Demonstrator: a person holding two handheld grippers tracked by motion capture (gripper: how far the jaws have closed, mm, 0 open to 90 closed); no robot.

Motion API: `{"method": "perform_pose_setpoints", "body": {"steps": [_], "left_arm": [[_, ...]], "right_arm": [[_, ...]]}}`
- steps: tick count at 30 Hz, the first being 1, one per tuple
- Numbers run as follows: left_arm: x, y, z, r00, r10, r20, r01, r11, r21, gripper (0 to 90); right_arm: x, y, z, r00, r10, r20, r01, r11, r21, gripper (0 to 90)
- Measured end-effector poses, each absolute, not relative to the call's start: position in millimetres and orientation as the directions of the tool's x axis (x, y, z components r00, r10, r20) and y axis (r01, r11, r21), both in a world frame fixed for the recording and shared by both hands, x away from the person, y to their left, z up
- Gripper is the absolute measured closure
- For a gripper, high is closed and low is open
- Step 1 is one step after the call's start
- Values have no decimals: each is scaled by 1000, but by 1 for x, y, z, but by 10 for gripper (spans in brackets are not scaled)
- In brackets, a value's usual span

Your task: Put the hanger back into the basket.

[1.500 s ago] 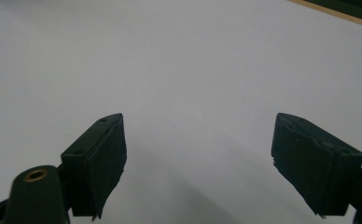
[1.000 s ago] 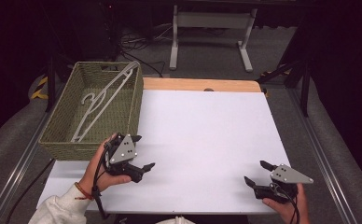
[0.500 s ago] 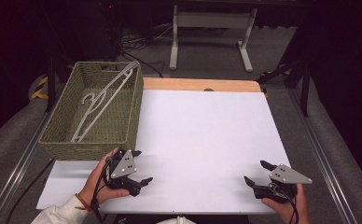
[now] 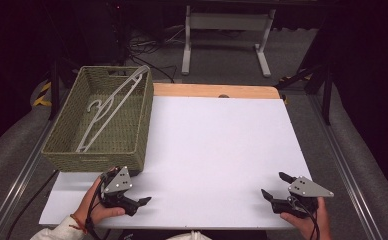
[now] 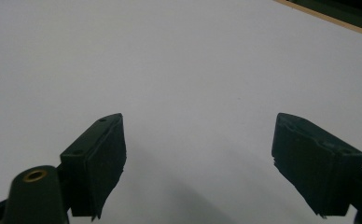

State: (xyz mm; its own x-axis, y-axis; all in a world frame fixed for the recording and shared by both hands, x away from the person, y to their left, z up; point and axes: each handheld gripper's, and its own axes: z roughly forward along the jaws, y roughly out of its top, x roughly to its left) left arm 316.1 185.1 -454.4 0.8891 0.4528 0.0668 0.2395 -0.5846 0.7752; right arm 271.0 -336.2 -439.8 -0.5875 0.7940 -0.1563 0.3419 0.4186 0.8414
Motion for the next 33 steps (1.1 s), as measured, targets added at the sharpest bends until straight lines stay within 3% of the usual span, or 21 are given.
{"method": "perform_pose_setpoints", "body": {"steps": [12,33], "left_arm": [[312,201,-465,867,498,-11,331,-559,760,98],[311,200,-463,880,475,1,304,-564,768,98]], "right_arm": [[270,-334,-440,-595,787,-165,336,430,838,180],[267,-331,-440,-610,771,-181,324,451,832,178]]}}
